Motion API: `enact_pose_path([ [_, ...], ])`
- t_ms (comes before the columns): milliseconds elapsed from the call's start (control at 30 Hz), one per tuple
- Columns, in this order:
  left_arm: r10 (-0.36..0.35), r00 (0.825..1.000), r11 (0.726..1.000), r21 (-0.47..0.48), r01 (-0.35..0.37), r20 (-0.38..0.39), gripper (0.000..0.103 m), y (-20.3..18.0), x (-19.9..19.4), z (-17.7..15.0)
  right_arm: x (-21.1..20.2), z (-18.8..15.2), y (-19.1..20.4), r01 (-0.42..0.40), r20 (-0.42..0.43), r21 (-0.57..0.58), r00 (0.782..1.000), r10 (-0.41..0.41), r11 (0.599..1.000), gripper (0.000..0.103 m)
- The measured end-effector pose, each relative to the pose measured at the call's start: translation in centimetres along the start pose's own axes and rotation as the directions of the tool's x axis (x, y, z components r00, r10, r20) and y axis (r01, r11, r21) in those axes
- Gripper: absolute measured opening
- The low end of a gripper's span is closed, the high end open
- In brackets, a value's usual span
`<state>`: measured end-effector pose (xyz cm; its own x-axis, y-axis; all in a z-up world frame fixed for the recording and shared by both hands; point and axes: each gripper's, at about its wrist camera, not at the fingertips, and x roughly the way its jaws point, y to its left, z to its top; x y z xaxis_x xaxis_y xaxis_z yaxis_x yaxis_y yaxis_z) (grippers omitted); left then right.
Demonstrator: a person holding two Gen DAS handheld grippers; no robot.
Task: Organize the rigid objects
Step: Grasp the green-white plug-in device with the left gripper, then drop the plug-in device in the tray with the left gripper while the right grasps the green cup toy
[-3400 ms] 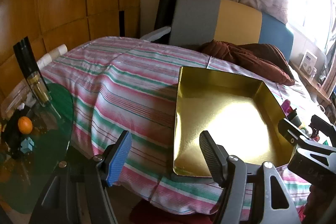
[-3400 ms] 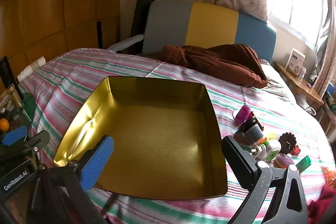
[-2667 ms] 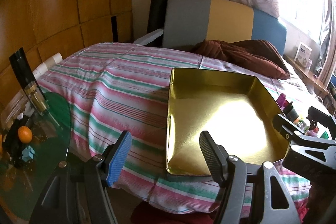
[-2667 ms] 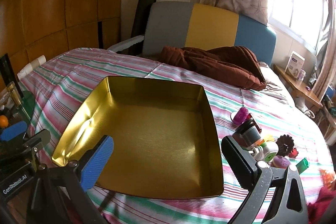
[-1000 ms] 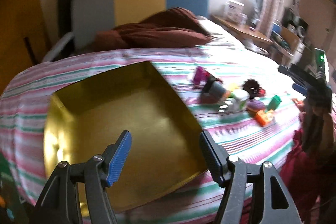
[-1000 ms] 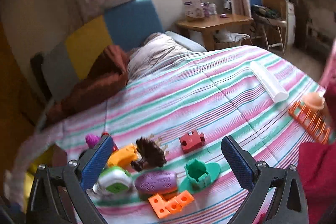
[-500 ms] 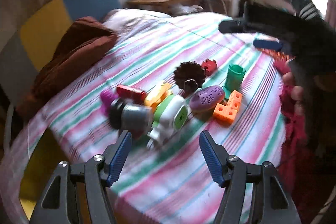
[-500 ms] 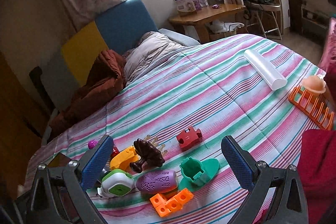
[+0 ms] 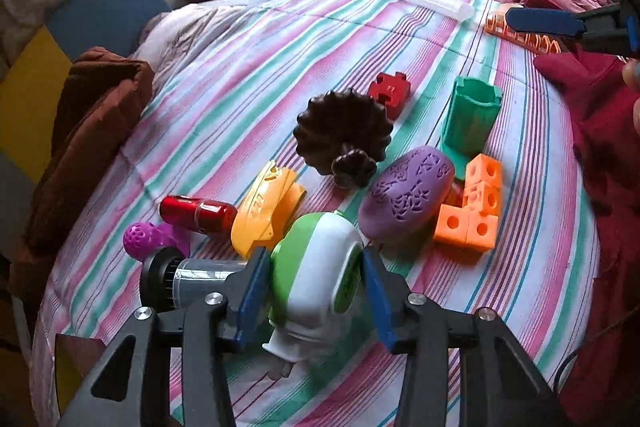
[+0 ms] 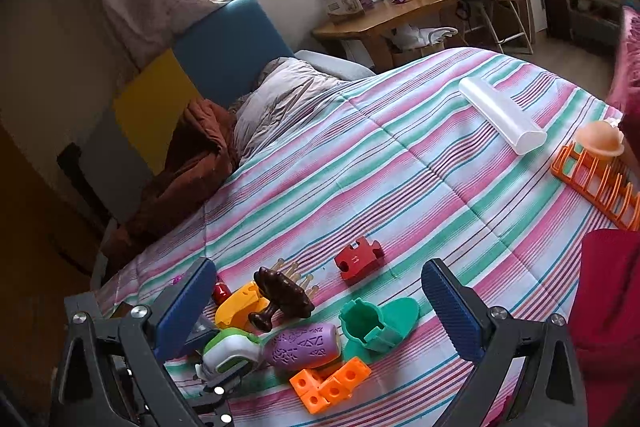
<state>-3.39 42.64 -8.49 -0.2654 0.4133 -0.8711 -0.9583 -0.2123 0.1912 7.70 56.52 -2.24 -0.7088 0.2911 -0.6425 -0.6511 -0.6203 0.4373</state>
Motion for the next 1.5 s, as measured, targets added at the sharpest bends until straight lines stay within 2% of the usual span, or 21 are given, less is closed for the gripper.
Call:
enact_pose_path([
  [67,-0.02,1.0,1.0,-0.019,0.02,0.007,0.046,-0.1,-0.3,-0.2,-0.2,0.1,-0.3,0.007,0.014,0.012,1.0,-0.007,1.0,0.103],
  [167,-0.078,0.996,0.991,-0.108,0.082,0.041,0.038,0.1,-1.4,-1.2,-0.5,0.3,-1.1,0.012,0.026,0.054,1.0,-0.014,0.998,0.103],
  [300,-0.127,0.99,0.976,-0.172,0.137,0.069,0.039,-1.0,-2.6,-3.3,-0.1,0.4,-2.0,0.014,0.005,0.106,1.0,-0.015,0.994,0.103],
  [600,-0.149,0.988,0.966,-0.209,0.151,0.029,0.044,-0.8,-1.9,-3.6,0.4,0.3,-2.3,0.038,-0.027,0.104,0.999,-0.035,0.994,0.103],
  [800,-0.177,0.984,0.955,-0.239,0.174,0.01,0.053,-0.5,-0.6,-3.1,0.7,0.2,-2.7,0.045,-0.043,0.114,0.998,-0.04,0.992,0.103],
  [967,-0.196,0.981,0.943,-0.276,0.189,0.003,0.051,-1.0,-0.1,-3.1,1.4,0.1,-3.4,0.031,-0.077,0.153,0.997,-0.019,0.988,0.103],
  [1067,-0.157,0.987,0.948,-0.278,0.157,0.02,0.048,-1.9,-0.6,-3.9,2.4,-0.3,-3.4,0.05,-0.134,0.151,0.99,-0.029,0.987,0.103],
  [1133,-0.164,0.986,0.931,-0.325,0.166,0.033,0.044,-1.8,-0.9,-4.6,3.4,-0.7,-3.3,0.087,-0.196,0.132,0.979,-0.06,0.987,0.103],
  [1233,-0.164,0.985,0.912,-0.374,0.169,0.044,0.042,-1.9,-1.5,-5.5,4.3,-1.2,-3.0,0.081,-0.255,0.112,0.966,-0.05,0.99,0.103],
  [1367,-0.174,0.983,0.9,-0.397,0.181,0.054,0.042,-2.3,-2.2,-6.7,4.5,-1.7,-1.7,0.128,-0.263,0.01,0.957,-0.121,0.992,0.1],
  [1500,-0.16,0.985,0.901,-0.399,0.171,0.06,0.04,-2.8,-2.7,-7.4,5.0,-1.9,-1.8,0.153,-0.292,-0.016,0.945,-0.151,0.988,0.1],
])
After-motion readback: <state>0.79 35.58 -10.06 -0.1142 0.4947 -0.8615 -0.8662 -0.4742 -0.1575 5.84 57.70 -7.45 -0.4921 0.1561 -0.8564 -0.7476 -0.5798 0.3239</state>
